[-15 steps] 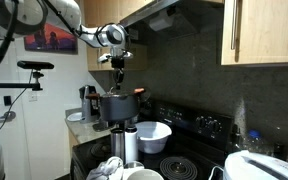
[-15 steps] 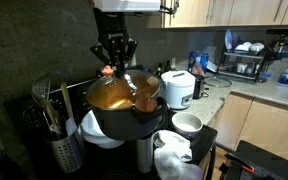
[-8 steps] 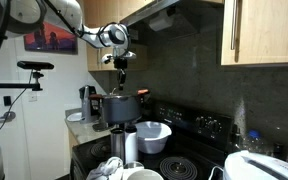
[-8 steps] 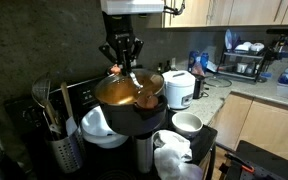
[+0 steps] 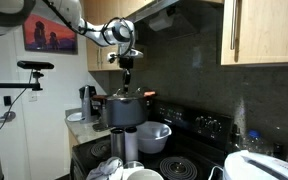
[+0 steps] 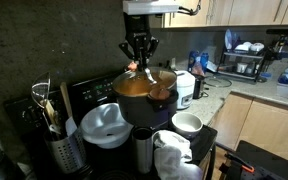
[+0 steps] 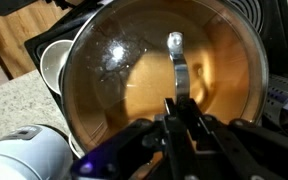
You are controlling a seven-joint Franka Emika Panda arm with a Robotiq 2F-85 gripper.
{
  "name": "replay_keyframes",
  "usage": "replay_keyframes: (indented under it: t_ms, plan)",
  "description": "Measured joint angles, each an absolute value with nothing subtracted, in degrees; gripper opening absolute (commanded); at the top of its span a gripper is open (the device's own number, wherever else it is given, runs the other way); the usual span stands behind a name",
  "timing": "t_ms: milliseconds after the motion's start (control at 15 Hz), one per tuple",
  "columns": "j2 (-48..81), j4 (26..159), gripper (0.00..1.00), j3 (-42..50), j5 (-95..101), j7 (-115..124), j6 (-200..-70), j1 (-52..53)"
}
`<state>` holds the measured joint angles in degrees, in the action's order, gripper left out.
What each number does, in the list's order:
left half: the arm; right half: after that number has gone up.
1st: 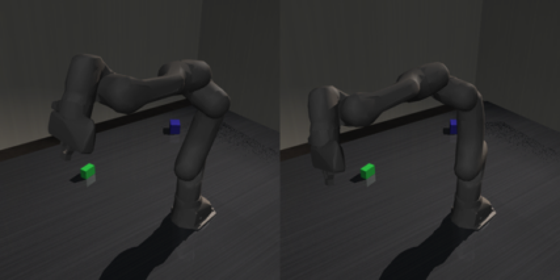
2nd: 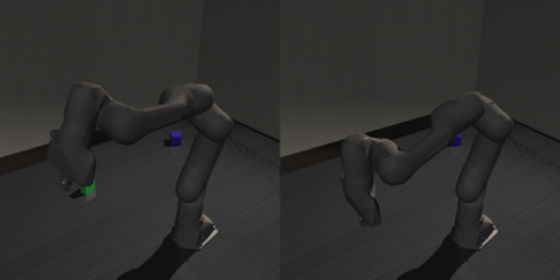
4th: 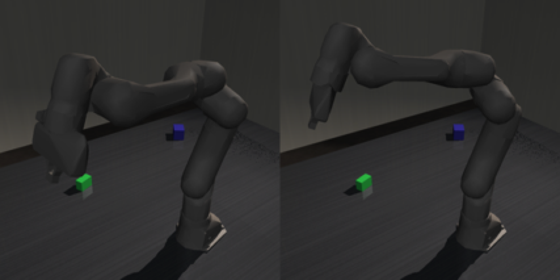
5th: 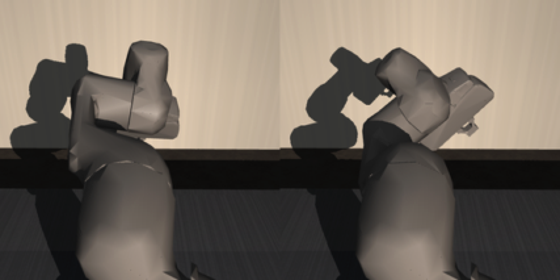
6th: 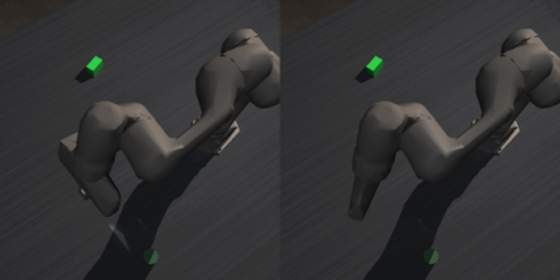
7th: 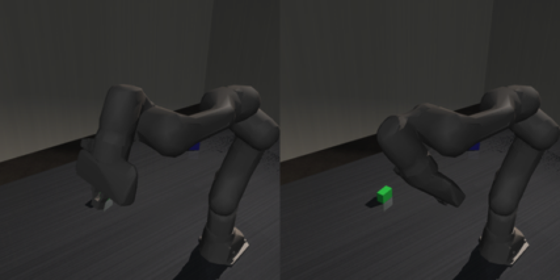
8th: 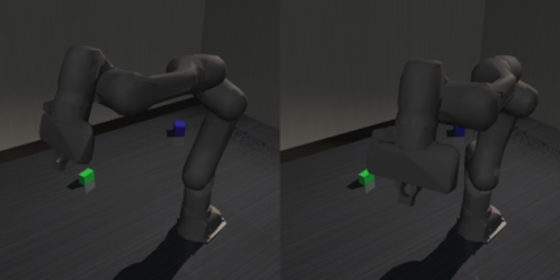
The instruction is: Move the pot to the right side of the stove
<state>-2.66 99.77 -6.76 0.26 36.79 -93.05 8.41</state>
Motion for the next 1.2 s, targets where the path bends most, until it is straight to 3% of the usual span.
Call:
replay_keyframes:
  t_ms: [1200]
  plan:
    - [-18.0, 113.8, 0.06, -5.5, 1.5, 45.6, -93.3, 0.1]
